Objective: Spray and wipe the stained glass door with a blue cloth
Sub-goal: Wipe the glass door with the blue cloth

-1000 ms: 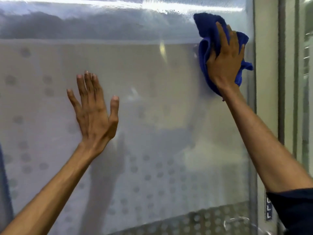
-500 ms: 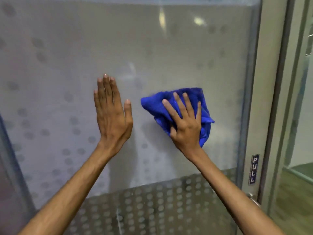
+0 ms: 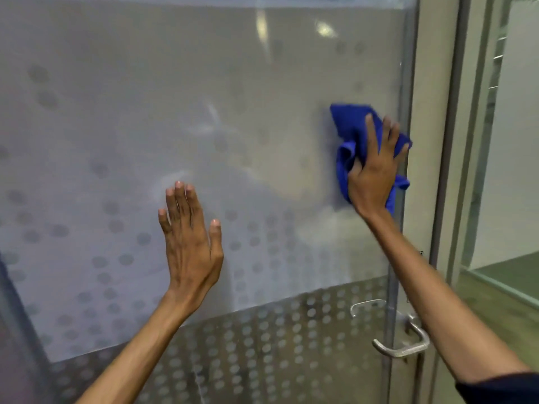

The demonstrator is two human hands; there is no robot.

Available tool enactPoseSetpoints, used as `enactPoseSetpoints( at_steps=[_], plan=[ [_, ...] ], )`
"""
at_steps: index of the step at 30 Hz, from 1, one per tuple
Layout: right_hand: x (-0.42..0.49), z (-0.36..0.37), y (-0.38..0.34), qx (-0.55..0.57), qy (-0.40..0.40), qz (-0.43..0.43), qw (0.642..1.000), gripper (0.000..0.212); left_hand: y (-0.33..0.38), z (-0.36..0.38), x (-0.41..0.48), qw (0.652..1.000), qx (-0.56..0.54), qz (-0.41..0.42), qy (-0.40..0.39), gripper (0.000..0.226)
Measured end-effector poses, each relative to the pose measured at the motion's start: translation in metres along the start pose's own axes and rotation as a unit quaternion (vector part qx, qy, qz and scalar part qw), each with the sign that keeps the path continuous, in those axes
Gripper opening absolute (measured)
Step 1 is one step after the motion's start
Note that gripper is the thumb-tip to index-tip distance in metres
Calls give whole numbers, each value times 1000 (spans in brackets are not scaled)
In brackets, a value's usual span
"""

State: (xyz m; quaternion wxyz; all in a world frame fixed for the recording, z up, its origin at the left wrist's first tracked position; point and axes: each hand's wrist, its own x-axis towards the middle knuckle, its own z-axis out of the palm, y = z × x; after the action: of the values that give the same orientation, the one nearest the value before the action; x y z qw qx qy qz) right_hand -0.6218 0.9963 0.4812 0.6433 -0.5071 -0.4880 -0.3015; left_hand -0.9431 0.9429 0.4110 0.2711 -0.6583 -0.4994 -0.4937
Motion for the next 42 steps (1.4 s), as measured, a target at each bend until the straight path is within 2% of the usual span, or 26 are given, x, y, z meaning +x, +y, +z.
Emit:
enactPoseSetpoints(
  at_steps=[4,11,14,16,20,25,30,32,34,37,40,42],
  plan=[
    [31,2,0,11,14,14,1000,67,8,6,-8,1000,-7,-5,-4,69],
    [-96,5,14,39,44,174,983,76,-19,8,-49,1000,6,-18,-24,67],
    [-136,12,-19,56,56,239,968,65,-35,-1,-59,999,-11,-38,-14,66],
    [-158,21,-60,69,57,243,966,60,-47,-10,-64,999,-17,-44,-4,63],
    [-181,41,-152,114,50,180,976,54,-86,-36,-71,998,-17,-65,15,56],
    [-175,57,-272,151,-12,39,988,67,-150,-76,-72,995,41,-82,37,55],
    [-162,73,-356,182,-59,-80,978,70,-195,-114,-69,990,34,-128,48,53],
    [-166,77,-377,206,-76,-118,968,69,-194,-125,-65,985,-3,-149,83,49],
    [-180,78,-388,246,-99,-152,952,68,-185,-135,-59,966,-66,-206,140,46],
    [-229,73,-385,273,-170,-181,929,74,-176,-145,-53,916,-192,-292,196,44],
    [-294,60,-365,239,-262,-197,914,82,-180,-146,-61,859,-298,-388,147,48],
    [-327,49,-350,222,-306,-191,906,88,-186,-143,-76,835,-315,-443,91,47]
  ],
)
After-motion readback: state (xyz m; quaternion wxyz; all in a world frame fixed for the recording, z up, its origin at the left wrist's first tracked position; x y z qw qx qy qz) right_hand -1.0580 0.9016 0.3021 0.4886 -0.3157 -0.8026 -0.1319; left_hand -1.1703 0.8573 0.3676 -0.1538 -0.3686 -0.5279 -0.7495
